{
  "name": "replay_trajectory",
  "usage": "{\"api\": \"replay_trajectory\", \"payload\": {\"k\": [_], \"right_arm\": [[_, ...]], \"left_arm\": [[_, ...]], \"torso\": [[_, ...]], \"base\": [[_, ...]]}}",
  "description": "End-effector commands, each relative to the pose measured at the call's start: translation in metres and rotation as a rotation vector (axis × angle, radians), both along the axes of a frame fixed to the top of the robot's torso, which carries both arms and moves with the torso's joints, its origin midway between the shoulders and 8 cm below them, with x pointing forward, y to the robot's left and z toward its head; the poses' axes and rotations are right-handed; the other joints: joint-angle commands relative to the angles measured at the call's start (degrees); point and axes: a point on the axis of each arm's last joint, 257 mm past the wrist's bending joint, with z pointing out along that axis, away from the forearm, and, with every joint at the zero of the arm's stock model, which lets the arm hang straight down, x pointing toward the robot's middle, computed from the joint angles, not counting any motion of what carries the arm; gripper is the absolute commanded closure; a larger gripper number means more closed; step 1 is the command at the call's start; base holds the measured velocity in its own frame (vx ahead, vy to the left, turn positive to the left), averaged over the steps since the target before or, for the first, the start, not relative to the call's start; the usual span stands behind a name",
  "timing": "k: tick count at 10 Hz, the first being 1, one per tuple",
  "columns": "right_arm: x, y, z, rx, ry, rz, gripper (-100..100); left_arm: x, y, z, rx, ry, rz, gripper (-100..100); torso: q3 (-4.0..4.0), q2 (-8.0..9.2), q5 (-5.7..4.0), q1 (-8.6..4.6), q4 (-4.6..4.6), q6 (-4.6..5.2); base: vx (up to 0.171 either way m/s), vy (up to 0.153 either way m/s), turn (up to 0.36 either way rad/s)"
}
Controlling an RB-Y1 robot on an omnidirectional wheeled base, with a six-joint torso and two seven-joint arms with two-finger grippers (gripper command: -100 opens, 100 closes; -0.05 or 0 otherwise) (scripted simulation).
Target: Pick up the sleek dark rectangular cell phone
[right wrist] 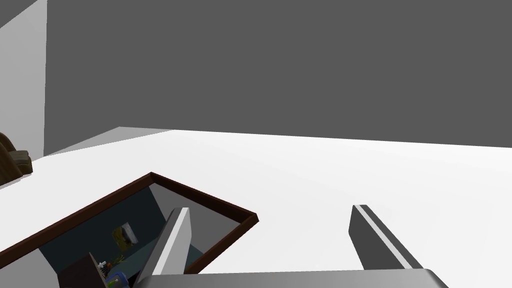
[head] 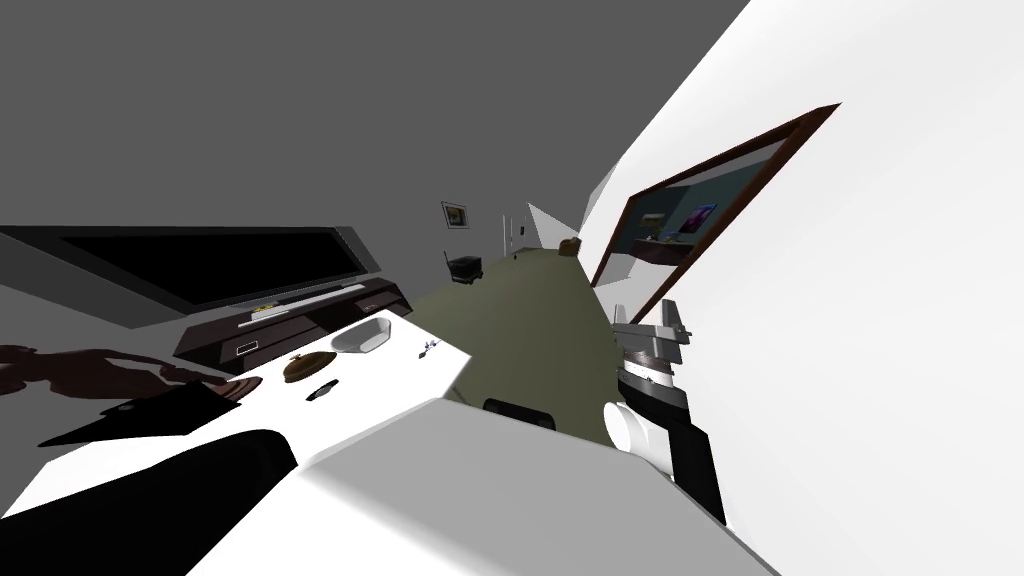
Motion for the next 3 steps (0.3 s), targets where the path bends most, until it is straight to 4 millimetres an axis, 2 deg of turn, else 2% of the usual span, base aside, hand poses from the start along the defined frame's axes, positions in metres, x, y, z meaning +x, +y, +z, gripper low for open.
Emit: {"api": "replay_trajectory", "payload": {"k": [1,2,3], "right_arm": [[0.0,0.0,0.0,0.0,0.0,0.0,0],[0.0,0.0,0.0,0.0,0.0,0.0,0],[0.0,0.0,0.0,0.0,0.0,0.0,0]], "left_arm": [[0.003,-0.0041,0.0007,-0.008,-0.001,0.011,100],[0.0016,-0.002,0.0006,-0.004,0.001,0.006,100],[0.0014,-0.0026,0.0005,-0.005,0.002,0.007,0]], "torso": [[0.0,0.0,0.0,0.0,0.0,0.0],[-0.01,-0.03,0.01,0.02,0.0,-0.01],[-0.04,-0.09,0.01,0.04,0.0,0.01]], "base": [[-0.037,-0.007,-0.01],[-0.013,-0.003,0.002],[0.0,0.0,0.0]]}}
